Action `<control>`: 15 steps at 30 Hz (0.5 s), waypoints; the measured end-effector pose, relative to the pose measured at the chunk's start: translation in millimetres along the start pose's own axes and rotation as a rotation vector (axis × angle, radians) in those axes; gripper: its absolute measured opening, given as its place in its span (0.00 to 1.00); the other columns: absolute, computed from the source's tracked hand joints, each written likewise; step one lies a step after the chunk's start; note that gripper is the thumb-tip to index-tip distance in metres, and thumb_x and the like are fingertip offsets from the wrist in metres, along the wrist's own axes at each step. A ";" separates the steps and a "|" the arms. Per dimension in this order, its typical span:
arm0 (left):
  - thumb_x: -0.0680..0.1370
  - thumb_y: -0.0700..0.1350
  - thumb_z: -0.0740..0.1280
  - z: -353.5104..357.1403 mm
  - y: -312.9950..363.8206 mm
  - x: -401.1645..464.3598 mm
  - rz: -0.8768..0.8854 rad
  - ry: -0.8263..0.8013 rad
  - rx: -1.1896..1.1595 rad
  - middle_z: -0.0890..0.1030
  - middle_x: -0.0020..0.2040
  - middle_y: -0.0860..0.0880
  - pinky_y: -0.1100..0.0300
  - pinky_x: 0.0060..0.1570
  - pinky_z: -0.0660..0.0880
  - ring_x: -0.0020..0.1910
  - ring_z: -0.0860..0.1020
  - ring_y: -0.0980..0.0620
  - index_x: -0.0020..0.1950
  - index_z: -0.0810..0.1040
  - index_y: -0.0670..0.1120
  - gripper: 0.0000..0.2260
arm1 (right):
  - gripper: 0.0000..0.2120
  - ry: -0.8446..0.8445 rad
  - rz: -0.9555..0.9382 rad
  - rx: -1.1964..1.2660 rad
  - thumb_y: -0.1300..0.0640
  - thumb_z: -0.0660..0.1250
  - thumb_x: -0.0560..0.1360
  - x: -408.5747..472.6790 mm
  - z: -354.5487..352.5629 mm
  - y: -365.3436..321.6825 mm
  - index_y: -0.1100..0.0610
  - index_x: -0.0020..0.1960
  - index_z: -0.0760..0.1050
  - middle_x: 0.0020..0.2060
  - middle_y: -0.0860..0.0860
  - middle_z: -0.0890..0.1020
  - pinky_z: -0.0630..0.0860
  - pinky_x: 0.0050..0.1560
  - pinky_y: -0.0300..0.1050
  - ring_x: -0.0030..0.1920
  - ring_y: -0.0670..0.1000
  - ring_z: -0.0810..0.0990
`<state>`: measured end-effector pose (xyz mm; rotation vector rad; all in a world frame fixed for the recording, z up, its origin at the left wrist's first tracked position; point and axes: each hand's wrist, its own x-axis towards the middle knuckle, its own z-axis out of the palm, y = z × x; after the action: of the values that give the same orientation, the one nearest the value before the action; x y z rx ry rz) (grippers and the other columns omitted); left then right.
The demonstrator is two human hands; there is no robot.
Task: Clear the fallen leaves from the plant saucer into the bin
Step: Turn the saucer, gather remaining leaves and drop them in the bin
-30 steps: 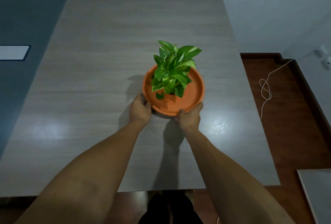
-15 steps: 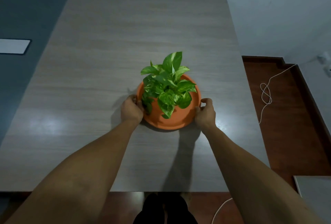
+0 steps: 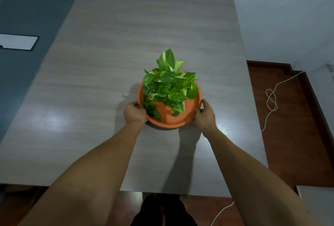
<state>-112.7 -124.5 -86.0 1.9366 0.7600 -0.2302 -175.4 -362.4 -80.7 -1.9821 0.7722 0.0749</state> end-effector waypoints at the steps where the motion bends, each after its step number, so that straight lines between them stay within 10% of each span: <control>1: 0.77 0.42 0.64 2.2 0.4 -3.7 -0.032 0.000 -0.036 0.84 0.52 0.41 0.43 0.46 0.83 0.46 0.84 0.39 0.57 0.80 0.47 0.10 | 0.25 -0.011 0.018 0.035 0.62 0.59 0.77 -2.9 2.1 0.4 0.51 0.74 0.66 0.55 0.57 0.83 0.82 0.56 0.58 0.52 0.60 0.83; 5: 0.78 0.38 0.62 13.2 1.6 -19.2 -0.161 -0.057 -0.261 0.83 0.50 0.41 0.46 0.39 0.84 0.44 0.84 0.42 0.52 0.78 0.44 0.07 | 0.20 -0.092 0.051 0.277 0.63 0.62 0.79 -16.2 13.9 -1.5 0.47 0.67 0.66 0.55 0.59 0.82 0.86 0.38 0.48 0.42 0.58 0.87; 15: 0.77 0.40 0.65 6.7 -4.6 -36.1 -0.275 -0.251 -0.326 0.83 0.49 0.43 0.54 0.42 0.83 0.46 0.84 0.47 0.57 0.78 0.43 0.09 | 0.21 -0.059 0.045 0.322 0.66 0.61 0.80 -15.4 11.6 1.7 0.44 0.65 0.69 0.48 0.63 0.84 0.85 0.40 0.51 0.42 0.59 0.85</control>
<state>-142.7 -143.6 -75.8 1.4627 0.8361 -0.4775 -185.6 -346.1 -82.6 -1.6514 0.7408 0.0333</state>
